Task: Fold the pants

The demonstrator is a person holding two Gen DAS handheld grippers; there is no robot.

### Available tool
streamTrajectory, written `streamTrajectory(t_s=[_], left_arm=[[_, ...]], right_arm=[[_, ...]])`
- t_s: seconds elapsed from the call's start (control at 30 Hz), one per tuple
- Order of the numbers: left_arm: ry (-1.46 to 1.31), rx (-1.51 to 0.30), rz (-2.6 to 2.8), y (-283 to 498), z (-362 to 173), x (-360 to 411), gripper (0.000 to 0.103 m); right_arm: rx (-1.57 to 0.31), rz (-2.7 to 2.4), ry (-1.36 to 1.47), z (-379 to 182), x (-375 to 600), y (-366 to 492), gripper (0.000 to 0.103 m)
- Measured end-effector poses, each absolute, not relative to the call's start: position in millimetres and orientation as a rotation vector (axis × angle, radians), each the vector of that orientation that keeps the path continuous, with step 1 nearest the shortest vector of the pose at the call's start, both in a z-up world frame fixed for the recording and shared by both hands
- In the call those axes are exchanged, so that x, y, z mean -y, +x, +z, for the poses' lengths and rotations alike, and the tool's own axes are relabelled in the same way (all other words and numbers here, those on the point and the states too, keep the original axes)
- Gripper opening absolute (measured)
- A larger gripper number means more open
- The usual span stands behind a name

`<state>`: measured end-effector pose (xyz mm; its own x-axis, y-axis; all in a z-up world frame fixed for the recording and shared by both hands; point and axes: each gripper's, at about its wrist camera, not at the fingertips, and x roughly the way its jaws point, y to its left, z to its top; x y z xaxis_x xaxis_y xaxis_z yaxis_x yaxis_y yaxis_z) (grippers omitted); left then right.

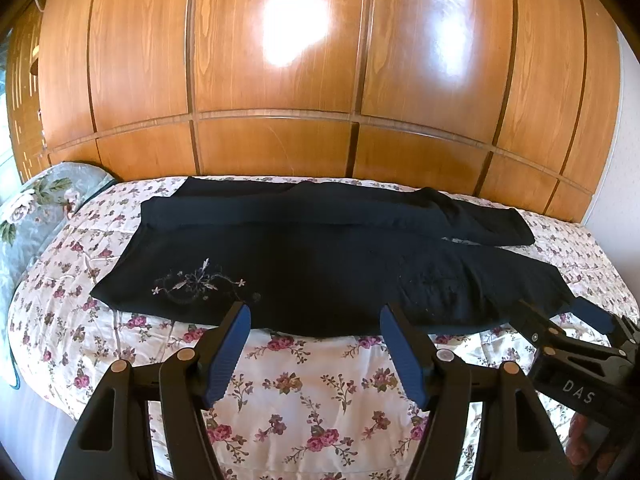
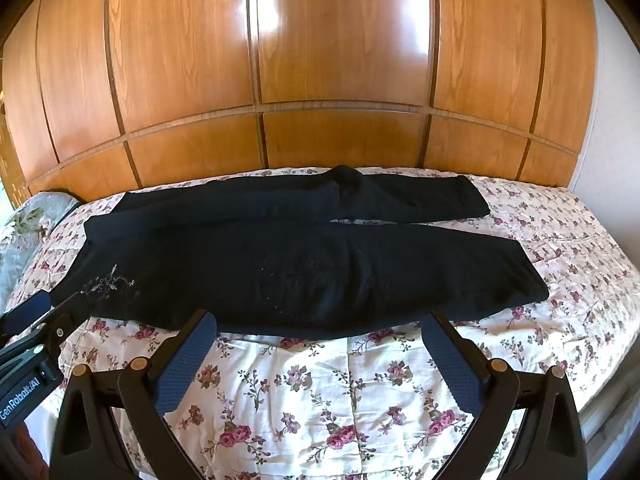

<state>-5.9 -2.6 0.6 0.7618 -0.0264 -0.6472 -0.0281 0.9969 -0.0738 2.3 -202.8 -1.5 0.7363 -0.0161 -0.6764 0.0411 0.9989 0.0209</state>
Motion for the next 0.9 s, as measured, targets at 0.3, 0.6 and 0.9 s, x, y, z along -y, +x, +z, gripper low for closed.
streamTrajectory(t_s=[0.3, 0.6, 0.9], left_arm=[[-0.080, -0.712, -0.003, -5.3, -2.4, 2.0, 0.069], [-0.086, -0.722, -0.007, -4.3, -6.0, 2.0, 0.069], [-0.102, -0.740, 0.001, -1.4, -11.6, -2.0, 0.069]], right_arm=[[-0.739, -0.037, 0.039, -3.3, 203.8, 2.9, 0.103], [-0.765, -0.033, 0.042, -10.4, 204.4, 5.8, 0.103], [-0.777, -0.033, 0.036, -16.1, 204.2, 7.4, 0.103]])
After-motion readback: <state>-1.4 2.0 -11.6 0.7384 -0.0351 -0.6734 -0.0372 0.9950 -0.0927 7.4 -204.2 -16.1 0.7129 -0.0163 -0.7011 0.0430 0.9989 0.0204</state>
